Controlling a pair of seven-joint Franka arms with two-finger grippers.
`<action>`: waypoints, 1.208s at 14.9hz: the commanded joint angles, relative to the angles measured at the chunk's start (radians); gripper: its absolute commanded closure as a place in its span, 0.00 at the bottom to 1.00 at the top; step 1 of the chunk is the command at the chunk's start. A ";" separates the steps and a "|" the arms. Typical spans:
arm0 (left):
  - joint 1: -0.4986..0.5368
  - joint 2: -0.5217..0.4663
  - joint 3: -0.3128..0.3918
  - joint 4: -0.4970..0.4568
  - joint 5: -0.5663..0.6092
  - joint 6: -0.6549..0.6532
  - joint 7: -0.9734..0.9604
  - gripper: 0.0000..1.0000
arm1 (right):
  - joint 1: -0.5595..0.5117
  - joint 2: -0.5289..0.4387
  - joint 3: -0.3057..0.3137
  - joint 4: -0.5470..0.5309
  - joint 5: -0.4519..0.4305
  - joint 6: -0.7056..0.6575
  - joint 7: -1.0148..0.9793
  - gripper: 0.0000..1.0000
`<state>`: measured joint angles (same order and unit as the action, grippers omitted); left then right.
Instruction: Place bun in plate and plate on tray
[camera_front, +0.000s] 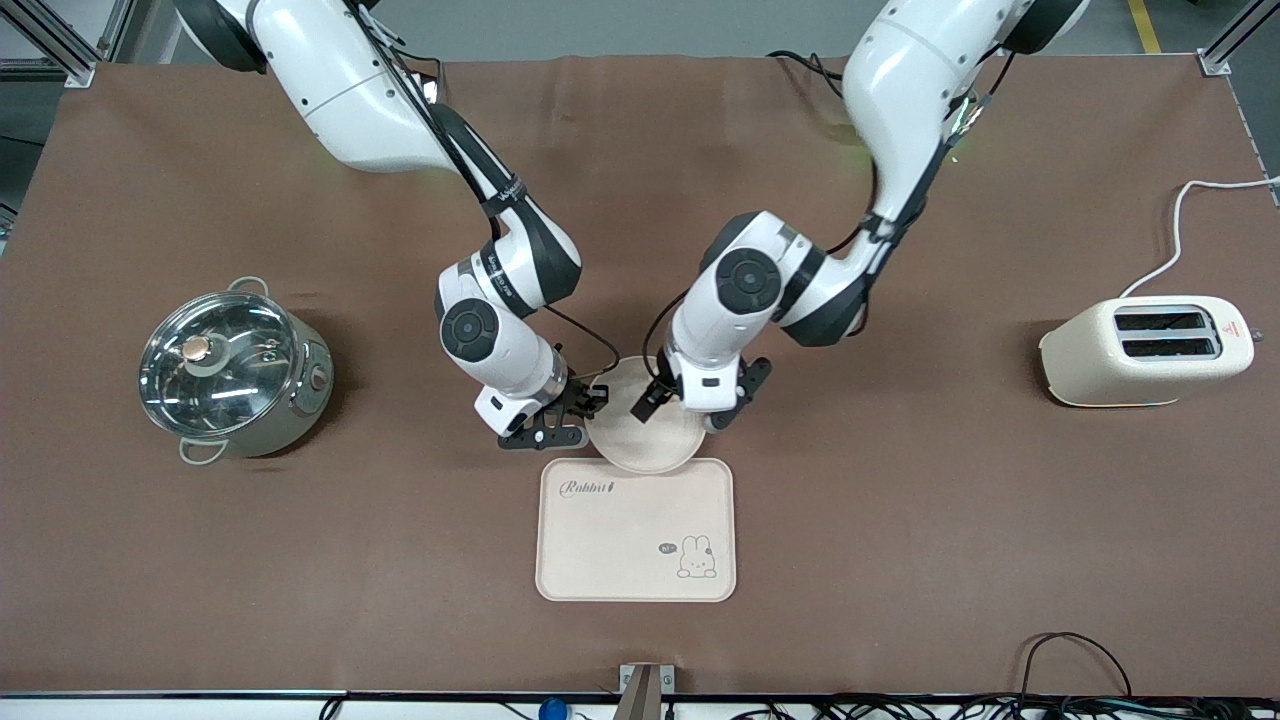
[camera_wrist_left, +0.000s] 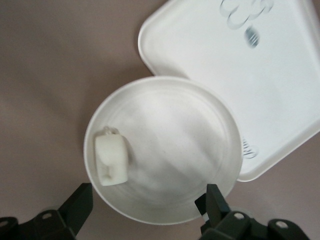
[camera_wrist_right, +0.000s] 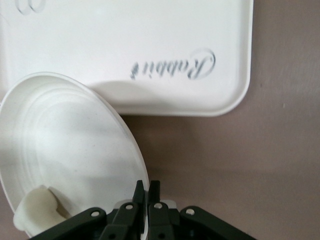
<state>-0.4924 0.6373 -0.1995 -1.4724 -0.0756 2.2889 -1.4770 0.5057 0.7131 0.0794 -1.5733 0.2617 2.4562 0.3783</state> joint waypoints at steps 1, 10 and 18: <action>0.055 -0.131 0.005 0.012 0.004 -0.141 0.126 0.00 | -0.024 0.015 0.008 0.067 0.018 0.001 -0.007 1.00; 0.345 -0.381 0.002 0.012 0.114 -0.534 0.775 0.00 | -0.056 0.359 0.006 0.531 0.082 0.003 0.145 1.00; 0.512 -0.551 0.003 0.010 0.114 -0.736 1.128 0.00 | -0.136 0.419 0.006 0.573 0.082 0.015 0.088 1.00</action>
<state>-0.0035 0.1618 -0.1897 -1.4361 0.0212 1.6163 -0.4116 0.3997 1.1139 0.0733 -1.0296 0.3281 2.4737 0.4983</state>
